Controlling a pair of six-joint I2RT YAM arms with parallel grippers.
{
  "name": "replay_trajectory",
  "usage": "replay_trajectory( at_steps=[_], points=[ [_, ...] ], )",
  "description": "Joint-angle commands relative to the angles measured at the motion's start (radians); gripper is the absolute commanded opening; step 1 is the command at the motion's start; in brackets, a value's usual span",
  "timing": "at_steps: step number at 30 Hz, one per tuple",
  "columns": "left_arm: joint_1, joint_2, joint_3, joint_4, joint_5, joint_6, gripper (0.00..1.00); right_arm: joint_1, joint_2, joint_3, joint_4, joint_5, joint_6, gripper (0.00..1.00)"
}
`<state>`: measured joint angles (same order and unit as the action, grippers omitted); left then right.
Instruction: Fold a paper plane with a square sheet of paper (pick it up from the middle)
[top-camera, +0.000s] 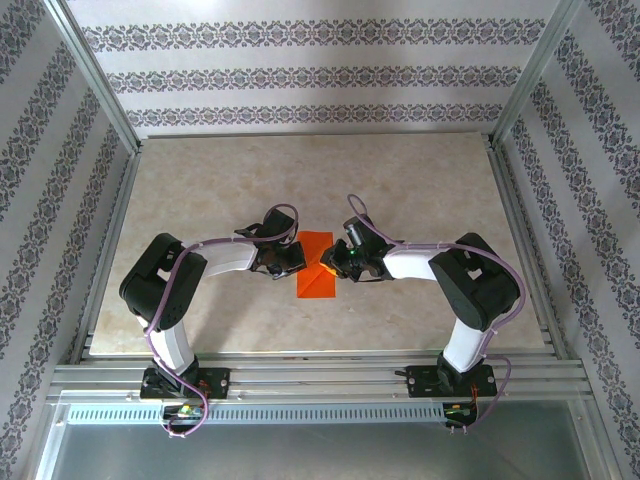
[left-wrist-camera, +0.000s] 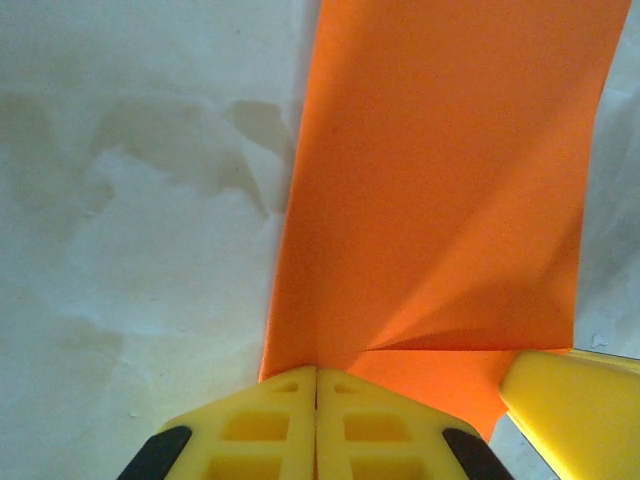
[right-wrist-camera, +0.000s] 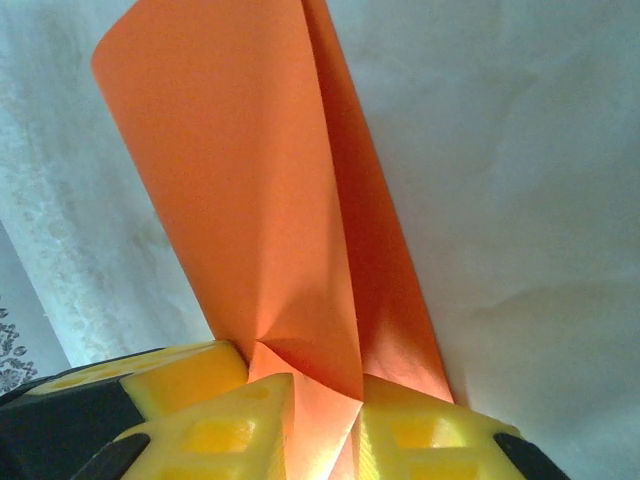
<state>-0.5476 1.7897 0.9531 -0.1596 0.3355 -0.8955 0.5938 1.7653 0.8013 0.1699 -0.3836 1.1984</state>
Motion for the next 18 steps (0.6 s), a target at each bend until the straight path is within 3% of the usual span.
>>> replay_trajectory(
  at_steps=[1,9,18],
  points=[
    [0.01,0.04,-0.033,-0.035,-0.019,-0.008,0.08,0.008,0.003,0.005,0.022,-0.018,-0.028,0.22],
    [0.01,0.036,-0.029,-0.038,-0.018,-0.005,0.08,0.016,0.014,-0.008,0.038,-0.024,-0.039,0.18],
    [0.033,-0.031,-0.026,-0.027,0.023,0.008,0.11,0.013,-0.012,0.0,0.056,-0.011,-0.095,0.04]
  ],
)
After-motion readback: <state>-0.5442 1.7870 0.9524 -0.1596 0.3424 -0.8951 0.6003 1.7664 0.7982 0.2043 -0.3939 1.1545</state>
